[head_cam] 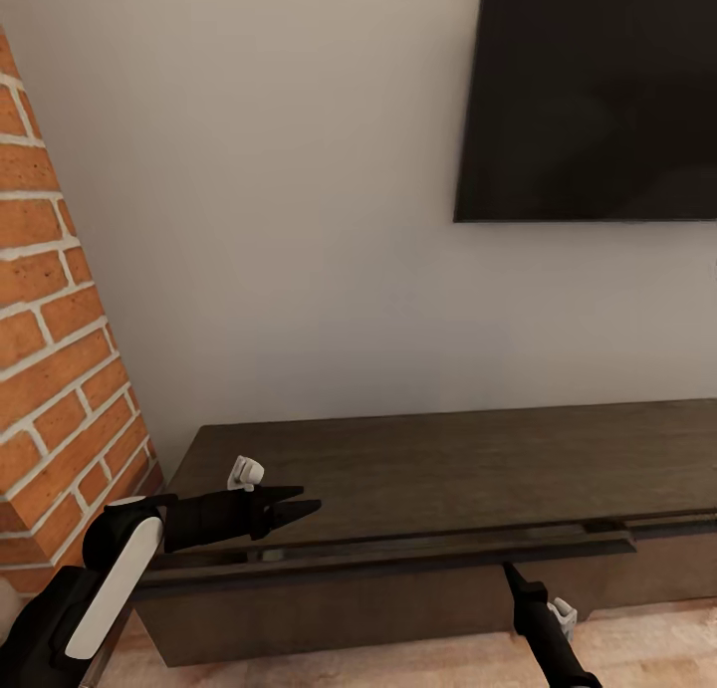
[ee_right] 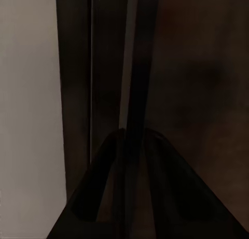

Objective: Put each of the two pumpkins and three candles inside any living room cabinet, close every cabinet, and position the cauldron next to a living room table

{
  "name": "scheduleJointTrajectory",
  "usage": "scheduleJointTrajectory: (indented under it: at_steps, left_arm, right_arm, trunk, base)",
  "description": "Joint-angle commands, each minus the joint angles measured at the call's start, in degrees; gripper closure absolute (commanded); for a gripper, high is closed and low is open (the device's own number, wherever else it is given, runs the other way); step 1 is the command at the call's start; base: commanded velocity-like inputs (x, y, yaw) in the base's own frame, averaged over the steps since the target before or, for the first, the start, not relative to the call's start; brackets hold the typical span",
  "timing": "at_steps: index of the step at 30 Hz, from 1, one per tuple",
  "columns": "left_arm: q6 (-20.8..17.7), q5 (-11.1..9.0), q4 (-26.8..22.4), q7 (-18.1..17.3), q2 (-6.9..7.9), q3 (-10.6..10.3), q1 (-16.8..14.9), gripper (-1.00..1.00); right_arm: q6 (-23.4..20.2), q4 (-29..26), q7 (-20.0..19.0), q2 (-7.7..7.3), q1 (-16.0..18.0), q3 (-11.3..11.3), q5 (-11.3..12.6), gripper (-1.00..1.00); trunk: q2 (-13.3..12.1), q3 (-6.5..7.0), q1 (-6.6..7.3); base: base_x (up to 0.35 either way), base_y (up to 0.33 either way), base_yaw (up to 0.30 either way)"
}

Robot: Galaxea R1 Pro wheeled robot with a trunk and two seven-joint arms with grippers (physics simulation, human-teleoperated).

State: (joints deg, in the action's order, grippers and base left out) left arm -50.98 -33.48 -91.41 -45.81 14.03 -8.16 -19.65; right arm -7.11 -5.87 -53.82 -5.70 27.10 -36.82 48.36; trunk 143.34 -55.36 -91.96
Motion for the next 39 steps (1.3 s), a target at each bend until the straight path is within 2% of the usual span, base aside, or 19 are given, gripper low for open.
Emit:
scheduleJointTrajectory:
  at_steps: [1,39]
  left_arm:
    - [-0.26,-0.18,0.00,0.00,0.03,-0.03,-0.04,-1.00]
    - [-0.26,-0.18,0.00,0.01,0.03,-0.04,-0.04,-1.00]
  right_arm:
    - [-0.89,-0.02,-1.38,-0.01,0.06,0.86,0.77,1.00]
    - [-0.77,-0.72,-1.42,0.17,0.06,0.92,0.74,1.00]
  trunk:
    - [0.03,-0.04,0.03]
    - [0.03,-0.04,0.03]
  base:
    - [-0.041,0.000,0.000]
    - [-0.050,0.000,0.000]
